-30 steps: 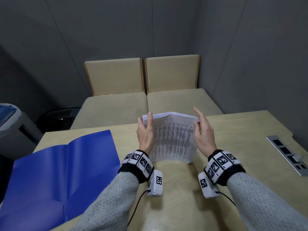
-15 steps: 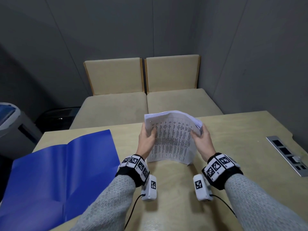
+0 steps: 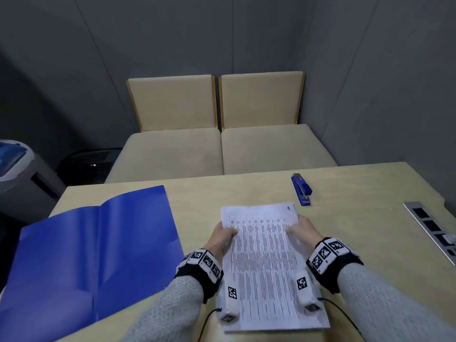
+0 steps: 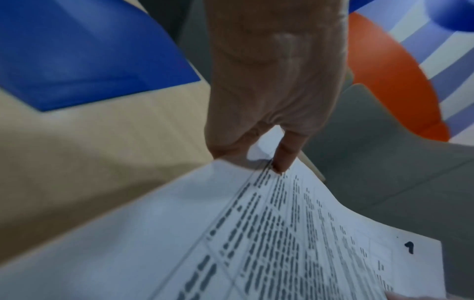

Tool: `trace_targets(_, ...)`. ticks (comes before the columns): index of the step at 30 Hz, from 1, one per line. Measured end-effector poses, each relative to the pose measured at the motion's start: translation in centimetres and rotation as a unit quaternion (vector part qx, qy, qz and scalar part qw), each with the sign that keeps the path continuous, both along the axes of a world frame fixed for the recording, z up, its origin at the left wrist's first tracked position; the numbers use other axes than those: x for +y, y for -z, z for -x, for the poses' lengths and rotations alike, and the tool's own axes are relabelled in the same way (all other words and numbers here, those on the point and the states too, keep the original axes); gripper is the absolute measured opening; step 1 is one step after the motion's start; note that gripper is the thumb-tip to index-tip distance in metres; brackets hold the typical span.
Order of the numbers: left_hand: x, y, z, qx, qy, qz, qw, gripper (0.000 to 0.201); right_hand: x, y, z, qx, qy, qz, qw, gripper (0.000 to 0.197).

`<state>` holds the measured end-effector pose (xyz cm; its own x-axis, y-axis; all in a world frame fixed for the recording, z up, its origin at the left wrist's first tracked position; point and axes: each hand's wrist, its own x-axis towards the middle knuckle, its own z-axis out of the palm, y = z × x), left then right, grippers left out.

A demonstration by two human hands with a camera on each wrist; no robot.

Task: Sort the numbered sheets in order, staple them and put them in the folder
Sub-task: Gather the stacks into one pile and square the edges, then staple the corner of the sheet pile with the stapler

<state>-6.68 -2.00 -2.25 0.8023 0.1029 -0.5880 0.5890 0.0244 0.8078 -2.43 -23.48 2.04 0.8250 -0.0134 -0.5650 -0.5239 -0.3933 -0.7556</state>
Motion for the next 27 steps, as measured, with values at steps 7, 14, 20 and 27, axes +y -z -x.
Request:
trace_targets(7, -1.3, 4.2, 0.4, 0.074, -0.035, -0.017, 0.996, 0.049, -0.9, 6.0, -0.9, 0.088, -0.025, 0.046, 0.995, 0.046)
trace_targets(14, -1.0, 5.2, -2.1, 0.026, -0.078, -0.076, 0.994, 0.033, -0.4, 8.3, -2.9, 0.103, -0.054, 0.069, 0.991, 0.041)
trace_targets(20, -1.1, 6.8, -3.1, 0.021, -0.087, -0.156, 0.984, 0.041, -0.4, 8.4, -4.8, 0.084, 0.001, 0.114, 0.99, 0.046)
trace_targets(27, -1.5, 7.5, -2.7, 0.017, -0.074, -0.191, 0.979, 0.042, -4.2, 5.1, -14.2, -0.122, 0.183, 0.221, 0.95, 0.052)
